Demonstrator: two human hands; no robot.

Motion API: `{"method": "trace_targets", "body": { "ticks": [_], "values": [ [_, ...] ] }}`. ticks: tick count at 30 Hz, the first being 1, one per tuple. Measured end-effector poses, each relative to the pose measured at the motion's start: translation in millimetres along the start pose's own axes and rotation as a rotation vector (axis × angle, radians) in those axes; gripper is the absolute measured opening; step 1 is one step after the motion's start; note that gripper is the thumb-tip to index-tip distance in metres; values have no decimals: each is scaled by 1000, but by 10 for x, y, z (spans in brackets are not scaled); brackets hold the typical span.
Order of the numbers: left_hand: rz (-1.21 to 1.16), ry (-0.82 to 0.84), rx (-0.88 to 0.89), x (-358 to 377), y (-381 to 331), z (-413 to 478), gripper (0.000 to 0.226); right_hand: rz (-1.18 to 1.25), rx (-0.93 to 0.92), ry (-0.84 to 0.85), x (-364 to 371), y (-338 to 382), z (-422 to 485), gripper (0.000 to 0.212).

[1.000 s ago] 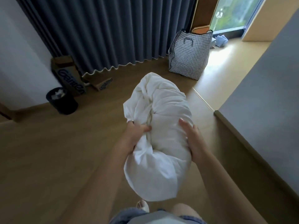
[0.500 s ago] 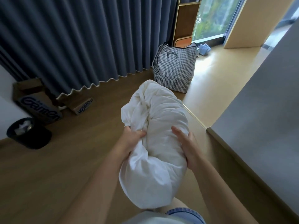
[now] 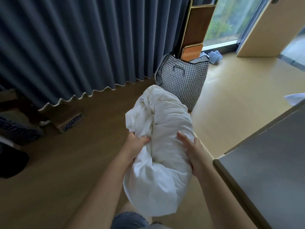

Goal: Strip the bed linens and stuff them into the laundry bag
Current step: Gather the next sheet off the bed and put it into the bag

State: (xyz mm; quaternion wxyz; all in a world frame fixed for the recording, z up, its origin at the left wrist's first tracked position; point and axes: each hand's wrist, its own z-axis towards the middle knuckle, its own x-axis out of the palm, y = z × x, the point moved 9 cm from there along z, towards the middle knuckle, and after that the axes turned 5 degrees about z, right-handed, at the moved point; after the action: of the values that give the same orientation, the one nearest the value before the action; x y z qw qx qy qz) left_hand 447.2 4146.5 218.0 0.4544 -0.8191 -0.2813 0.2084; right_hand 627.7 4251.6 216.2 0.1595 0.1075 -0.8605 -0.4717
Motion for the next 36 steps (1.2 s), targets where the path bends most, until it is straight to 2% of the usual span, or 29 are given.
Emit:
{"method": "trace_targets", "body": {
  "ticks": [2,5,9,11,19,22,27,31,32,35,36],
  "values": [
    [2,16,0,97,-227,472,50,12,-7,-35,72,190,425,67],
    [37,59,-3,284,-580,1178,46,51,-27,-94,149,516,995,65],
    [62,121,-21,616,-1128,2015,44,70,-45,-165,188,1011,1701,87],
    [89,156,-29,776,-1372,2388,40,101,-41,-191,203,1227,2045,89],
    [162,196,-75,1414,-2027,3918,50,121,-31,-230,152,1855,3579,98],
    [192,188,-87,1667,-2296,4486,50,122,-29,-211,132,2169,4261,90],
    [208,144,-121,1968,-2842,5316,39,105,-14,-135,224,2786,5266,57],
    [255,183,-162,2282,-3141,5961,40,114,43,-158,152,3056,5950,79],
    [274,200,-172,2378,-3206,6139,42,124,50,-170,123,3115,6117,78],
    [393,294,-184,2691,-3489,6743,58,186,59,-189,99,3344,6666,57],
    [465,343,-186,2791,-3604,6934,57,202,80,-197,95,3402,6843,55]
  ]
}}
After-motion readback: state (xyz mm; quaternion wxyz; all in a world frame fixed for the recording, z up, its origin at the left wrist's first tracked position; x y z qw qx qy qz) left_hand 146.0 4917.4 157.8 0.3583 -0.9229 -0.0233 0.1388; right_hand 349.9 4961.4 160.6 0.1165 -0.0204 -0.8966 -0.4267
